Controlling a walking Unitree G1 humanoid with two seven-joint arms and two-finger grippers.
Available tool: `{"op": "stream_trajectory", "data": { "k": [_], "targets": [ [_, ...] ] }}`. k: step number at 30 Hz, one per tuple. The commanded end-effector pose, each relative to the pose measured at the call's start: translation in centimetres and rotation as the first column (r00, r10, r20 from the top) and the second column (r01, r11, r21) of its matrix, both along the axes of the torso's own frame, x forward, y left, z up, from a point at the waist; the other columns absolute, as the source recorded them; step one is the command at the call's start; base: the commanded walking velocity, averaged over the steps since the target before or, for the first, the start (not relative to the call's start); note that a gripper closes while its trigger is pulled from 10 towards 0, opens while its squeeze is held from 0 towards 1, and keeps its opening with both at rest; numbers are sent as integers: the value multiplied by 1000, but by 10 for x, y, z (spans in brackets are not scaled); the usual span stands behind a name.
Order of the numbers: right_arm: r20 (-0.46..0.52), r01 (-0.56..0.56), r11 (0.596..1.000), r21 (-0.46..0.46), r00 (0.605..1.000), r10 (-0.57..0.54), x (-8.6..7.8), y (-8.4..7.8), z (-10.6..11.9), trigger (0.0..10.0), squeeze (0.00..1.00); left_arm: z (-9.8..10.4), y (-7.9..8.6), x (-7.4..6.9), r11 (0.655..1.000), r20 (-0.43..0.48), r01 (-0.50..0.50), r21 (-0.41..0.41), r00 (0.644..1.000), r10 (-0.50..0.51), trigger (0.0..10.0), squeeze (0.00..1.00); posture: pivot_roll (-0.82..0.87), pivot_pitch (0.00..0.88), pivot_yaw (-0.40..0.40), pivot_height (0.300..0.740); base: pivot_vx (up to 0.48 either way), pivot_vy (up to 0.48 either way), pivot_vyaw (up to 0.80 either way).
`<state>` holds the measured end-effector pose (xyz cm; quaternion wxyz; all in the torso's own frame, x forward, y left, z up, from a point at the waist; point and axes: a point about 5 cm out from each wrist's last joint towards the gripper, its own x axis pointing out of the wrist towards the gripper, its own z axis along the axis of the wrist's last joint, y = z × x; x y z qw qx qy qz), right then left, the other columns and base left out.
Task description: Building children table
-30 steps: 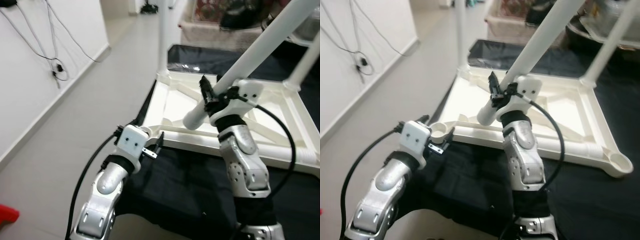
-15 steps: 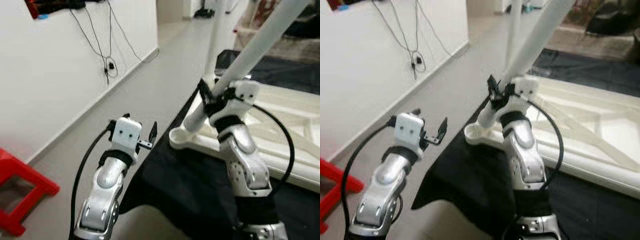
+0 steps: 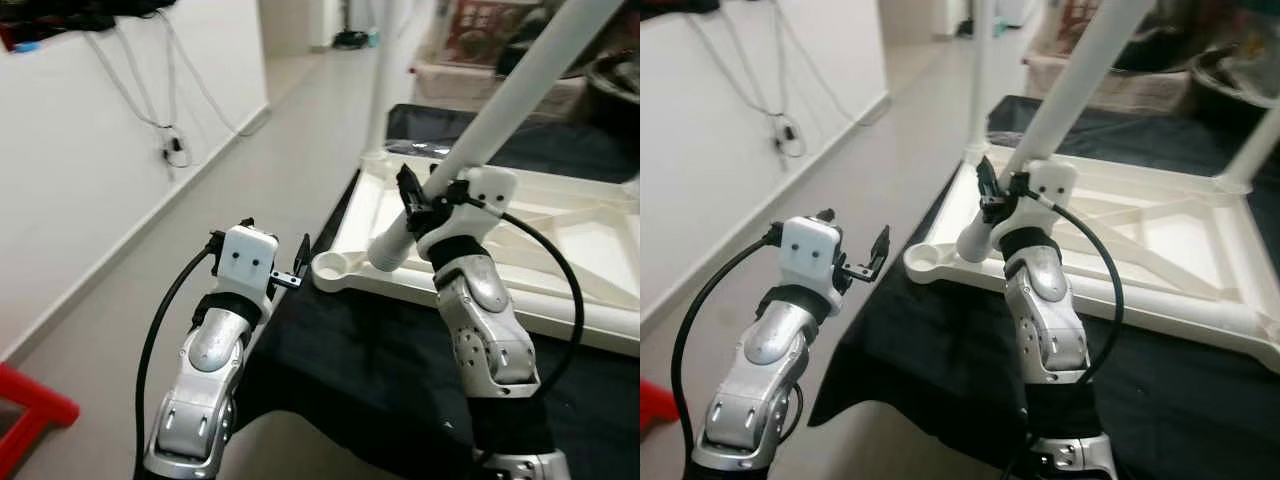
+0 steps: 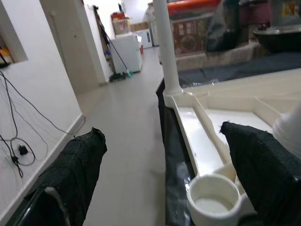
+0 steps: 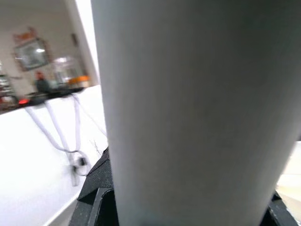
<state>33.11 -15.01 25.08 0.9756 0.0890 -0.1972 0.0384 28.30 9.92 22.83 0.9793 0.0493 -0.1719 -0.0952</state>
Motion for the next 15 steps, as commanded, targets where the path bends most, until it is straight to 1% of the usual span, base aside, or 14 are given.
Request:
{"op": "stream_trajectory", "data": {
  "k": [1,2,3,4,6,7,9,10,11,13,15],
  "targets": [
    [-2,19,1000,-20,1000,-19,1,6,3,10000,0,14,8,-2,998,57,-54,-13,997,54,10000,0,49,142,-26,740,0,0,0],
    [-2,19,1000,-20,1000,-19,1,6,3,10000,0,14,8,-2,998,57,-54,-13,997,54,10000,0,49,142,-26,740,0,0,0],
    [-29,42,999,-28,999,-42,2,7,2,10000,0,23,10,-3,996,84,-81,-35,993,84,10000,0,54,142,-27,740,0,0,0],
    [-32,45,999,-19,998,-46,3,9,2,10000,0,30,12,-3,994,109,-107,-38,988,111,10000,0,56,140,-30,740,0,0,0],
    [-32,45,999,-19,998,-46,3,9,2,10000,0,30,12,-3,994,109,-107,-38,988,111,10000,0,56,140,-30,740,0,0,0],
    [-14,33,999,-20,999,-33,2,13,4,10000,0,31,12,-3,993,113,-111,-43,987,115,10000,0,59,139,-32,740,0,0,0],
    [-14,33,999,-20,999,-33,2,13,4,10000,0,31,12,-3,993,113,-111,-43,987,115,10000,0,59,139,-32,740,0,0,0],
    [-11,6,1000,-22,1000,-6,1,17,3,10000,0,30,13,-4,992,111,-117,-40,986,120,10000,0,59,139,-32,740,0,0,0],
    [-11,6,1000,-22,1000,-6,1,17,3,10000,0,30,13,-4,992,111,-117,-40,986,120,10000,0,59,139,-32,740,0,0,0],
    [23,-27,993,-117,999,30,-7,23,-2,10000,0,20,9,-8,995,82,-97,-25,992,99,10000,0,57,138,-33,740,122,0,0],
    [23,-27,993,-117,999,30,-7,23,-2,10000,0,20,9,-8,995,82,-97,-25,992,99,10000,0,57,138,-33,740,244,0,0]
  ]
}}
